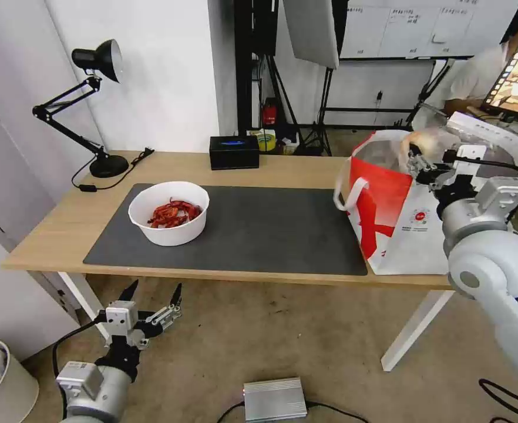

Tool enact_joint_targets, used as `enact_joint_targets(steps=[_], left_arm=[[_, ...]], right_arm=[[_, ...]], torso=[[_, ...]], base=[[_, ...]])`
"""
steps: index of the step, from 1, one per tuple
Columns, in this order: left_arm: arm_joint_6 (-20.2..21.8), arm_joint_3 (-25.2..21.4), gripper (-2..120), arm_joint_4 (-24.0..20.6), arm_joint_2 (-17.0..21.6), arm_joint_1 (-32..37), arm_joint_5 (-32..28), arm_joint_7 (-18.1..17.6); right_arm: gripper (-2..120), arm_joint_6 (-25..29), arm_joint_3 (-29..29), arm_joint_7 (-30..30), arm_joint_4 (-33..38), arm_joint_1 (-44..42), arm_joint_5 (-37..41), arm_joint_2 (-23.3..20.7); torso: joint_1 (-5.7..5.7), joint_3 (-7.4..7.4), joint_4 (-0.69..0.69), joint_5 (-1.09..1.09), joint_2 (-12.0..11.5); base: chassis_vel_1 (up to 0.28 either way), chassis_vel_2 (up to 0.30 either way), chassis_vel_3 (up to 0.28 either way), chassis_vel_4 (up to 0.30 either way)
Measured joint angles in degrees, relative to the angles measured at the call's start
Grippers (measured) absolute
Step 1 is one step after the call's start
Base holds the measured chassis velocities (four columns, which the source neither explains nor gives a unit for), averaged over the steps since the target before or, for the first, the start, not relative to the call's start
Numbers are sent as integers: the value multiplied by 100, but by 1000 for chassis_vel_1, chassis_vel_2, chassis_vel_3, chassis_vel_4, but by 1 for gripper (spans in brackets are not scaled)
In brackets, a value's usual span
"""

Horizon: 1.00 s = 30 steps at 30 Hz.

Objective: Pick up the trash from the table and place it into the takeout bag.

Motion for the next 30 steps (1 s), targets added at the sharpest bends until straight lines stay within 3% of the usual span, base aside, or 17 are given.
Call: enact_joint_targets(steps=[3,7,30], left_arm=[[6,19,100,59,27,-80,-47,-1],[9,24,100,98,54,-105,-69,-1],[17,-14,100,86,78,-113,-135,-16]], right_arm=[[94,0,-111,4,-101,102,-13,19],[100,-8,-165,23,-140,151,-31,45],[100,-49,-218,71,-233,261,-98,-3]], torso=[[1,1,1,0,0],[0,0,0,0,0],[0,0,0,0,0]], base=[[0,0,0,0],[0,0,0,0],[0,0,0,0]])
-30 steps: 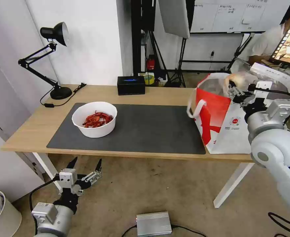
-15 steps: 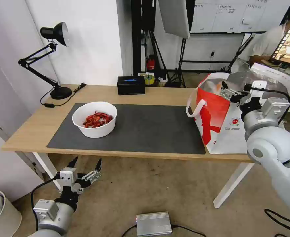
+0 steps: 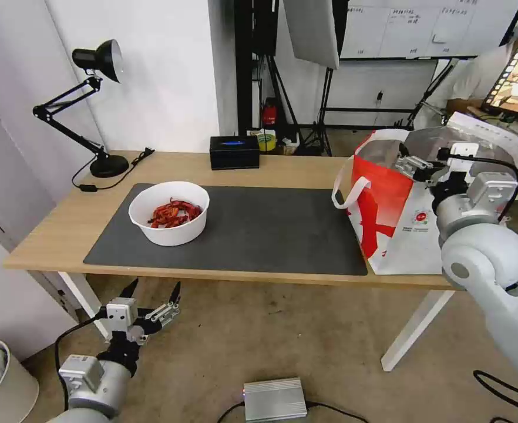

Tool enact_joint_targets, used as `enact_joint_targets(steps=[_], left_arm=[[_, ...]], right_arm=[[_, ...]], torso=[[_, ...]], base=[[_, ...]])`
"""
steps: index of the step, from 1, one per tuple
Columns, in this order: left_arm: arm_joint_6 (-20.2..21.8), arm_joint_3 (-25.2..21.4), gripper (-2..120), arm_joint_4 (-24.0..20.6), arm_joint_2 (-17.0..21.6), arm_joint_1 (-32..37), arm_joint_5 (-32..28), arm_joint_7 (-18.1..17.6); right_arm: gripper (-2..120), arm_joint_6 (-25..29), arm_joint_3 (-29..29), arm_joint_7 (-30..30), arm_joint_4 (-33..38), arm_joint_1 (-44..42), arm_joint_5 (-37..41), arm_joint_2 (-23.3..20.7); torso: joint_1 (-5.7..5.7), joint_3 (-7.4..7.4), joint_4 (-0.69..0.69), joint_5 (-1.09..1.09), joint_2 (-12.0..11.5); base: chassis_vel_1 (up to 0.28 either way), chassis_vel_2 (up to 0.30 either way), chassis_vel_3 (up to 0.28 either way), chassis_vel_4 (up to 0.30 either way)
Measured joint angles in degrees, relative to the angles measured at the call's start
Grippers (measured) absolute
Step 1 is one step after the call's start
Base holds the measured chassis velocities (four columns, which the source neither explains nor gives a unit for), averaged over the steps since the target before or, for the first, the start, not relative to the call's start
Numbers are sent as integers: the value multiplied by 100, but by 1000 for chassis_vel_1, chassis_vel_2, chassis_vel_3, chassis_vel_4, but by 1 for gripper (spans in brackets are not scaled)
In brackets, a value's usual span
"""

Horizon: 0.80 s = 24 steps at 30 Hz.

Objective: Pick up the trash from the table and place it into the takeout bag.

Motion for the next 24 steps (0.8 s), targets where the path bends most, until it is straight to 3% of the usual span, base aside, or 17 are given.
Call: enact_joint_targets(steps=[9,14,19,24], left_arm=[[0,-45,100,-64,-33,67,17,-2],[0,-57,100,-76,-48,83,28,-2],[-1,-86,100,-77,-25,65,13,-2],[-2,-90,100,-34,-14,19,-6,-3]], right_arm=[[100,43,11,-2,7,9,17,-2],[100,453,-2,-201,40,9,54,26],[100,1169,-84,-946,413,-71,319,12],[100,1333,-257,-1493,861,-379,419,-16]], torso=[[0,0,0,0,0],[0,0,0,0,0],[0,0,0,0,0],[0,0,0,-1,0]], base=[[0,0,0,0],[0,0,0,0],[0,0,0,0],[0,0,0,0]])
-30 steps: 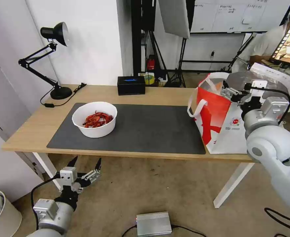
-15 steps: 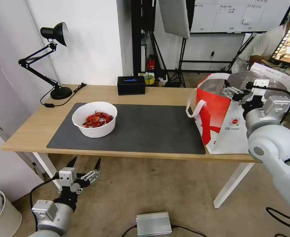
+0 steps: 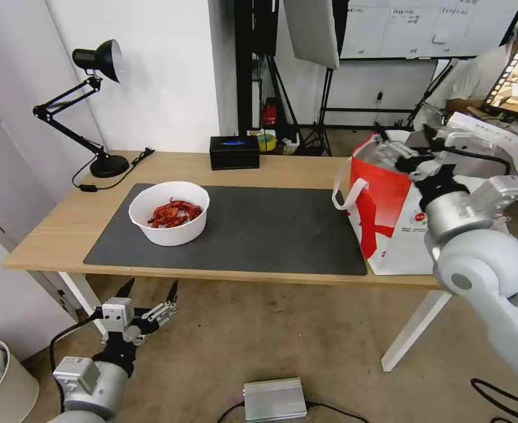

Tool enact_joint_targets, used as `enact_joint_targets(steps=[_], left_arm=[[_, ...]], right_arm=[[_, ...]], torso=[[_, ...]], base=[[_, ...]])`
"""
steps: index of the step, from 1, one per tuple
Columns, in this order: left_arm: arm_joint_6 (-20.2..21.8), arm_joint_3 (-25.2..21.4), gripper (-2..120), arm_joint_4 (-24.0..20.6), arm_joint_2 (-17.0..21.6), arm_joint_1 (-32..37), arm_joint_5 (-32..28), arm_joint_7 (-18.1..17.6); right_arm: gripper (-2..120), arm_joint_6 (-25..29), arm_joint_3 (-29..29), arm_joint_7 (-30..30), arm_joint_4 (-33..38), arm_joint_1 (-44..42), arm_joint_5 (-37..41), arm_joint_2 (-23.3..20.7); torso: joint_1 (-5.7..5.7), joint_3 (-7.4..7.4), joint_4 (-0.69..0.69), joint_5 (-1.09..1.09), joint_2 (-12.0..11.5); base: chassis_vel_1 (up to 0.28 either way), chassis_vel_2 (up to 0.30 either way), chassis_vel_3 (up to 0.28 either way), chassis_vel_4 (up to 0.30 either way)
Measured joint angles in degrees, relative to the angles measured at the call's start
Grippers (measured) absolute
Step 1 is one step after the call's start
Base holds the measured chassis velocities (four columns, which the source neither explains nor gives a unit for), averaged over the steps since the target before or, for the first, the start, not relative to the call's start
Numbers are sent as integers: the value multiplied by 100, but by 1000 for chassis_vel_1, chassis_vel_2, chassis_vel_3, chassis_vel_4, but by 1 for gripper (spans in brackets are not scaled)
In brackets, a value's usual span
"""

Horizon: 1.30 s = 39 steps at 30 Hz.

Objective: Pick up the trash from the table and place it into the takeout bag.

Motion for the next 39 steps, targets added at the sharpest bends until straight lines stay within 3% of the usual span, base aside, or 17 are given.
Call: enact_joint_targets(steps=[6,8,15,20,27,39], left_arm=[[-15,-6,100,100,4,-70,-43,0],[-16,3,100,182,53,-169,-100,-2],[-35,17,100,347,130,-319,-179,4],[-87,21,100,364,156,-349,-205,33],[-93,51,100,465,281,-488,-312,67],[-81,74,100,552,347,-586,-374,71]], right_arm=[[100,-6,-380,-114,165,-381,-395,161],[100,-82,-512,-102,105,-668,-866,276],[100,-187,-609,-66,106,-1637,-1439,420],[100,37,-634,-35,129,-2159,-1804,596],[100,278,-717,315,57,-2728,-2497,868],[100,285,-720,796,121,-3254,-2979,1084]], torso=[[0,0,1,0,1],[0,0,0,0,0],[0,0,0,0,1],[0,0,0,1,1],[0,0,-1,1,0],[0,0,0,0,0]], base=[[0,0,0,0],[0,0,0,0],[0,0,0,0],[0,0,0,0],[0,0,0,0],[0,0,0,0]])
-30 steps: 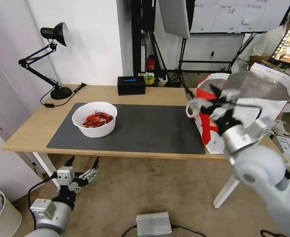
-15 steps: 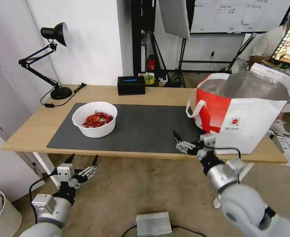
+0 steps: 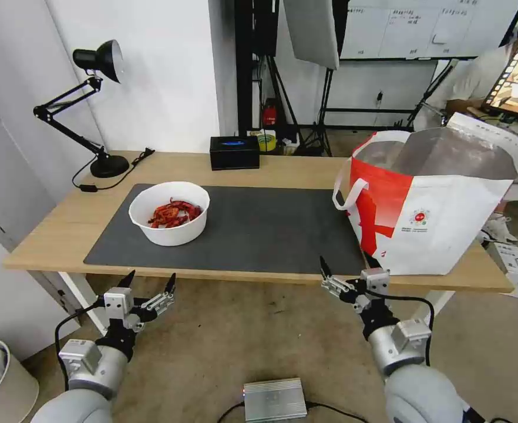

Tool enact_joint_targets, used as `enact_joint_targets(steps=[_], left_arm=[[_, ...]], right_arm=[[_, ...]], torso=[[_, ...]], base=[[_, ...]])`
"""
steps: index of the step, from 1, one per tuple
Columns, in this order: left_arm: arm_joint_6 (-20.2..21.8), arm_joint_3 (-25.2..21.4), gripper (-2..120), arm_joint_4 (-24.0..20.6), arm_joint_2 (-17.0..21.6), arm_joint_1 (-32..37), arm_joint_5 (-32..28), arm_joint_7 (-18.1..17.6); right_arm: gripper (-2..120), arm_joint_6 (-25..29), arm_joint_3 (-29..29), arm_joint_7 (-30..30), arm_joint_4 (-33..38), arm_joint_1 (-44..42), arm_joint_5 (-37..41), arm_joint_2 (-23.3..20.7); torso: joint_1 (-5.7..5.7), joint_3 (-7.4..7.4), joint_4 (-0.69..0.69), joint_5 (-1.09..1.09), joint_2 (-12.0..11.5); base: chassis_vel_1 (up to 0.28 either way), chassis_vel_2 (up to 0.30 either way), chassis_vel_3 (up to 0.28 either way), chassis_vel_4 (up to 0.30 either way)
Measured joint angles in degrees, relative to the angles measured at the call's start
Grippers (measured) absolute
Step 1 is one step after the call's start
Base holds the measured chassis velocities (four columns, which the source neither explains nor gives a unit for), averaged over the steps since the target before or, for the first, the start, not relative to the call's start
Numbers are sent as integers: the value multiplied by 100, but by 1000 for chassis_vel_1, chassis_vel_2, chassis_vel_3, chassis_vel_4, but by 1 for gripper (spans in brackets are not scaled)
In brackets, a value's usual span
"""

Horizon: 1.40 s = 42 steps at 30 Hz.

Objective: Pick up the trash from the table and place it into the takeout bag.

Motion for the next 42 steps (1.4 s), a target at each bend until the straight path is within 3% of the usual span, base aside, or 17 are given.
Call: enact_joint_targets(steps=[17,21,27,28,31,32,35,40,42], left_arm=[[45,-11,100,12,85,-108,-128,-21],[239,-73,100,-42,244,-368,-418,-260],[900,-344,100,-222,951,-1108,-1864,-1146],[900,-344,100,-222,951,-1108,-1864,-1146],[1197,-288,100,-7,1537,-1828,-2911,-1598],[1197,-288,100,-7,1537,-1828,-2911,-1598],[1534,-41,100,356,1966,-2788,-4183,-2131],[1834,218,100,643,2107,-3458,-4851,-2408],[2137,610,100,909,2197,-4072,-5316,-2704]], right_arm=[[100,-41,2,34,33,-129,-46,49],[100,-43,3,33,34,-125,-42,48],[100,-45,4,30,37,-120,-37,46],[100,-45,4,30,37,-120,-37,46],[100,-45,4,28,37,-118,-35,45],[100,-45,4,28,37,-118,-35,45],[100,-45,4,28,38,-117,-33,45],[100,-45,4,27,38,-117,-31,45],[100,-46,4,25,38,-115,-30,44]], torso=[[0,1,1,0,0],[0,1,1,0,0],[0,1,0,1,0],[0,1,0,1,0],[0,1,0,1,0],[0,1,0,1,0],[1,1,0,0,0],[1,2,0,-1,0],[1,1,1,0,0]], base=[[0,0,0,0],[0,0,0,0],[0,0,0,0],[0,0,0,0],[0,0,0,0],[0,0,0,0],[0,0,0,0],[0,0,0,0],[0,0,0,0]])
